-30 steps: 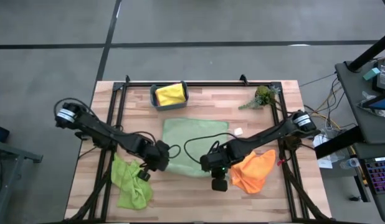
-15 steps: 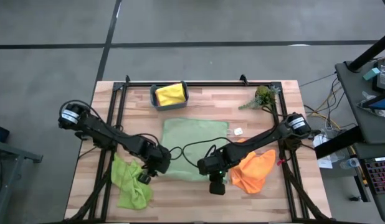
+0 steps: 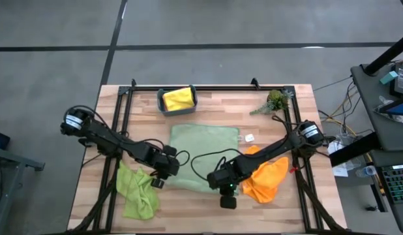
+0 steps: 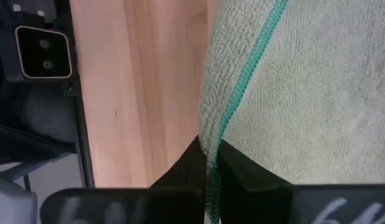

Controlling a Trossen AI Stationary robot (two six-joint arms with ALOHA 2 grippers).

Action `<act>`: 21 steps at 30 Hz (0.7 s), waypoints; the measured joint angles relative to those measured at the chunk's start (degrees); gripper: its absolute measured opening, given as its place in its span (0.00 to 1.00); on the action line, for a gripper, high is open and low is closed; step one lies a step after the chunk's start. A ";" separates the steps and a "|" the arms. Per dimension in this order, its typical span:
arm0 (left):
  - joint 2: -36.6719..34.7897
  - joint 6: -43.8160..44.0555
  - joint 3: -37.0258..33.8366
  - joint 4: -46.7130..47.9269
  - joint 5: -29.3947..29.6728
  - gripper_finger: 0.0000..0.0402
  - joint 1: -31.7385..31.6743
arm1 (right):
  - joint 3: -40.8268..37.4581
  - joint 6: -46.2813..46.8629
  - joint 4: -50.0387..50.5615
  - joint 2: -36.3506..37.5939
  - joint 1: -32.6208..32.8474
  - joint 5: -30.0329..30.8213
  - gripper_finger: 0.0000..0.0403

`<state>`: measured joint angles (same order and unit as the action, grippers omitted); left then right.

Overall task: Fold microfiber towels
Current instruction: Fold the green microfiber towel

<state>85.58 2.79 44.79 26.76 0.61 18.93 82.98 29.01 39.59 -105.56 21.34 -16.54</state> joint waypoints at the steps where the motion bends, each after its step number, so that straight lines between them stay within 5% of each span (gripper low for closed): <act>1: 0.00 1.06 -0.52 0.26 0.67 0.27 -0.08 | 0.00 0.18 0.02 0.00 0.01 0.00 0.02; 14: -0.07 2.39 -4.65 -8.82 0.03 0.22 -0.06 | 0.01 0.60 -0.78 0.00 0.05 0.07 0.02; 21: -0.09 0.92 -4.65 -8.82 -0.07 0.02 -0.06 | 0.02 0.60 -0.96 0.00 0.03 0.58 0.02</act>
<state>85.49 3.71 40.14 17.94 0.54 18.87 83.00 29.61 38.63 -105.56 21.37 -15.96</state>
